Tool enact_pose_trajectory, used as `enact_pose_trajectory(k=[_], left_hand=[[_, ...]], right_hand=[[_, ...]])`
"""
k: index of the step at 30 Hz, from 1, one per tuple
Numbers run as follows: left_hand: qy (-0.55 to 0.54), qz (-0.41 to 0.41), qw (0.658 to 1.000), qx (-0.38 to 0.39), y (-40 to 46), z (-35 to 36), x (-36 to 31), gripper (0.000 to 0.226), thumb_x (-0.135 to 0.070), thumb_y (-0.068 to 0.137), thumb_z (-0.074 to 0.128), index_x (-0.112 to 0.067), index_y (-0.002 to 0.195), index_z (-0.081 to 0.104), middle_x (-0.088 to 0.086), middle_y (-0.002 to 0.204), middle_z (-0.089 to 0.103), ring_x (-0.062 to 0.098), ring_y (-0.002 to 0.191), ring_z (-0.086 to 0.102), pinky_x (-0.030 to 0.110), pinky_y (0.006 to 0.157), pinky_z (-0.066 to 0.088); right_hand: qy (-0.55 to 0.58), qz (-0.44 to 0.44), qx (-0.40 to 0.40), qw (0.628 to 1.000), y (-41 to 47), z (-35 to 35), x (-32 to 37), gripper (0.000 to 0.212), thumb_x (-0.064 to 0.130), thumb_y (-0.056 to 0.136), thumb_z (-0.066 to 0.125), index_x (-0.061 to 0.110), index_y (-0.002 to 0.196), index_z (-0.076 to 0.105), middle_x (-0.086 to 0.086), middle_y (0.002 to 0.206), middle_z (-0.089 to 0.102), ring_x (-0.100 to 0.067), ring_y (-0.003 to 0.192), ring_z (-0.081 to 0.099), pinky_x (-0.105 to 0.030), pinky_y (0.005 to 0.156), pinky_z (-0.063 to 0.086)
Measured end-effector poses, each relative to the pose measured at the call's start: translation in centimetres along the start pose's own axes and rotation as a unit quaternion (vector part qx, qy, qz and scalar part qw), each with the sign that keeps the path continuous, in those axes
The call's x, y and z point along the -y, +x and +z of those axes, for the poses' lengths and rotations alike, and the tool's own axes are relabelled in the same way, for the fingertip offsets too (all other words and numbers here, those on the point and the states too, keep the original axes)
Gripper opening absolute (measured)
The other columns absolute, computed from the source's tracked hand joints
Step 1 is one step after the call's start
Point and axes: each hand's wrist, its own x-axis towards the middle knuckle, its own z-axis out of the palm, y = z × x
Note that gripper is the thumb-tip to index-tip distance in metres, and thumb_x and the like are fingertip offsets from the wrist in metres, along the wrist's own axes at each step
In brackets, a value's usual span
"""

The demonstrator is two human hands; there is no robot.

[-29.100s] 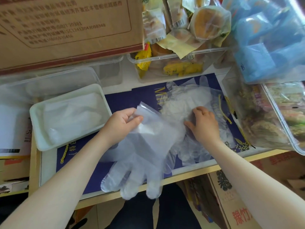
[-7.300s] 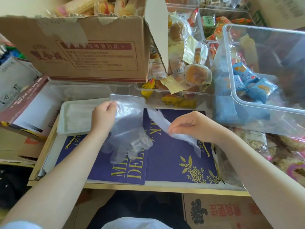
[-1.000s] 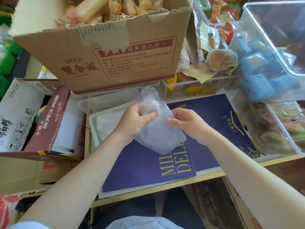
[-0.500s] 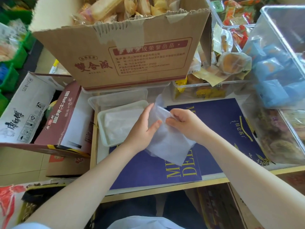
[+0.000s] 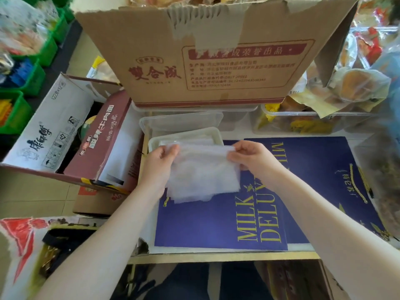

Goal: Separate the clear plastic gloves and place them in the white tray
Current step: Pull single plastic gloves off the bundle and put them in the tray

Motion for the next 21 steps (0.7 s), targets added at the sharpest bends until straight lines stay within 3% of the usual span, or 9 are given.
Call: enact_pose_trajectory(k=[3, 5, 8, 11, 13, 16, 18, 21], left_hand=[[0.043, -0.025, 0.999, -0.001, 1.8, -0.8, 0.4, 0.023, -0.031, 0.094, 0.053, -0.015, 0.079, 0.060, 0.000, 0.075, 0.060, 0.011, 0.065, 0.054, 0.016, 0.051, 0.043], [0.109, -0.004, 0.994, 0.004, 3.1, -1.0, 0.8, 0.031, -0.032, 0.096, 0.050, -0.016, 0.069, 0.055, 0.001, 0.070, 0.056, 0.017, 0.065, 0.052, 0.024, 0.055, 0.038], [0.241, 0.038, 0.970, -0.006, 4.5, -1.2, 1.1, 0.036, -0.033, 0.098, 0.044, -0.015, 0.066, 0.045, 0.003, 0.070, 0.051, 0.030, 0.077, 0.054, 0.033, 0.057, 0.029], [0.376, 0.103, 0.921, 0.006, 4.8, -1.0, 1.1, 0.027, -0.031, 0.097, 0.046, -0.006, 0.099, 0.057, 0.016, 0.097, 0.061, 0.034, 0.099, 0.057, 0.035, 0.071, 0.037], [0.483, 0.169, 0.859, -0.018, 4.3, -1.3, 1.1, 0.036, -0.029, 0.092, 0.056, -0.005, 0.118, 0.054, 0.017, 0.109, 0.062, 0.036, 0.103, 0.056, 0.039, 0.074, 0.045], [0.577, 0.301, 0.757, -0.058, 3.8, -2.2, 2.6, 0.057, -0.024, 0.062, 0.083, -0.002, 0.109, 0.059, 0.016, 0.100, 0.063, 0.035, 0.089, 0.058, 0.034, 0.061, 0.051], [0.582, 0.331, 0.739, -0.068, 3.8, -2.6, 3.6, 0.059, -0.025, 0.058, 0.082, -0.003, 0.109, 0.061, 0.017, 0.107, 0.061, 0.030, 0.095, 0.048, 0.037, 0.067, 0.051], [0.582, 0.352, 0.731, -0.053, 3.9, -2.7, 3.9, 0.040, -0.024, 0.062, 0.082, -0.004, 0.092, 0.066, 0.014, 0.100, 0.063, 0.026, 0.090, 0.044, 0.035, 0.063, 0.049]], right_hand=[[-0.007, 0.016, -0.070, 0.997, 3.1, 2.1, -0.4, 0.019, 0.008, 0.089, 0.059, 0.019, 0.072, 0.058, -0.001, 0.073, 0.058, -0.020, 0.075, 0.052, -0.030, 0.067, 0.042], [-0.127, 0.006, -0.117, 0.985, 5.0, 3.4, -0.7, 0.011, 0.018, 0.092, 0.053, 0.016, 0.084, 0.060, -0.001, 0.078, 0.057, -0.020, 0.076, 0.049, -0.026, 0.063, 0.033], [-0.275, -0.006, -0.159, 0.948, 6.7, 5.0, -1.1, 0.021, 0.022, 0.096, 0.040, 0.009, 0.104, 0.054, -0.006, 0.087, 0.055, -0.026, 0.077, 0.046, -0.028, 0.061, 0.029], [-0.327, -0.007, -0.187, 0.926, 7.3, 6.7, -1.3, 0.020, 0.020, 0.098, 0.032, 0.007, 0.106, 0.046, -0.011, 0.086, 0.055, -0.030, 0.074, 0.046, -0.032, 0.061, 0.033], [-0.338, 0.001, -0.199, 0.920, 7.6, 7.3, -1.5, 0.019, 0.018, 0.099, 0.030, 0.006, 0.107, 0.043, -0.013, 0.089, 0.056, -0.031, 0.073, 0.045, -0.033, 0.060, 0.032], [-0.331, 0.023, -0.205, 0.921, 8.0, 7.8, -1.8, 0.016, 0.013, 0.098, 0.030, 0.007, 0.108, 0.041, -0.014, 0.093, 0.057, -0.030, 0.074, 0.044, -0.032, 0.060, 0.031], [-0.349, 0.036, -0.201, 0.915, 8.3, 8.1, -2.1, 0.018, 0.009, 0.097, 0.030, 0.007, 0.111, 0.041, -0.015, 0.097, 0.058, -0.030, 0.075, 0.045, -0.031, 0.060, 0.032], [-0.362, 0.048, -0.205, 0.908, 8.6, 8.4, -2.4, 0.023, 0.005, 0.096, 0.030, 0.006, 0.117, 0.039, -0.018, 0.103, 0.059, -0.034, 0.085, 0.054, -0.031, 0.063, 0.035]])
